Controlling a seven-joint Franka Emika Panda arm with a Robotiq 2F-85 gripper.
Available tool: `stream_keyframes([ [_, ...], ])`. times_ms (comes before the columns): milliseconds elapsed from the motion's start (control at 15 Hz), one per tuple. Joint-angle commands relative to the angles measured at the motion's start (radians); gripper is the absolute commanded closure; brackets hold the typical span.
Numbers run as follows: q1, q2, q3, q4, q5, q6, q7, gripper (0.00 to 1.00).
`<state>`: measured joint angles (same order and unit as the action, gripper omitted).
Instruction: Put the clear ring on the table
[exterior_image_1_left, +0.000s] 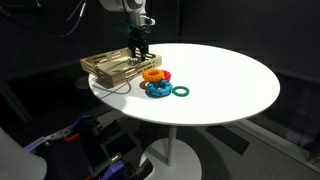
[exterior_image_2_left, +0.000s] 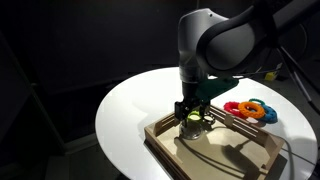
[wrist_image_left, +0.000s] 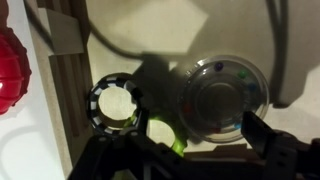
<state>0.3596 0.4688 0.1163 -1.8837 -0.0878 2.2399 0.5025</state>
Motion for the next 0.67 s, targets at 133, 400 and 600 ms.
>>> stream_keyframes([
  [133,0.008,0.0,-0.007,0.023,-0.009,-0.016,-0.001,0.04],
  [400,0.017,0.001,-0.004,0.03,-0.01,-0.02,0.002,0.0],
  [600,0.027,0.0,0.0,0.037,-0.01,-0.02,0.001,0.0],
])
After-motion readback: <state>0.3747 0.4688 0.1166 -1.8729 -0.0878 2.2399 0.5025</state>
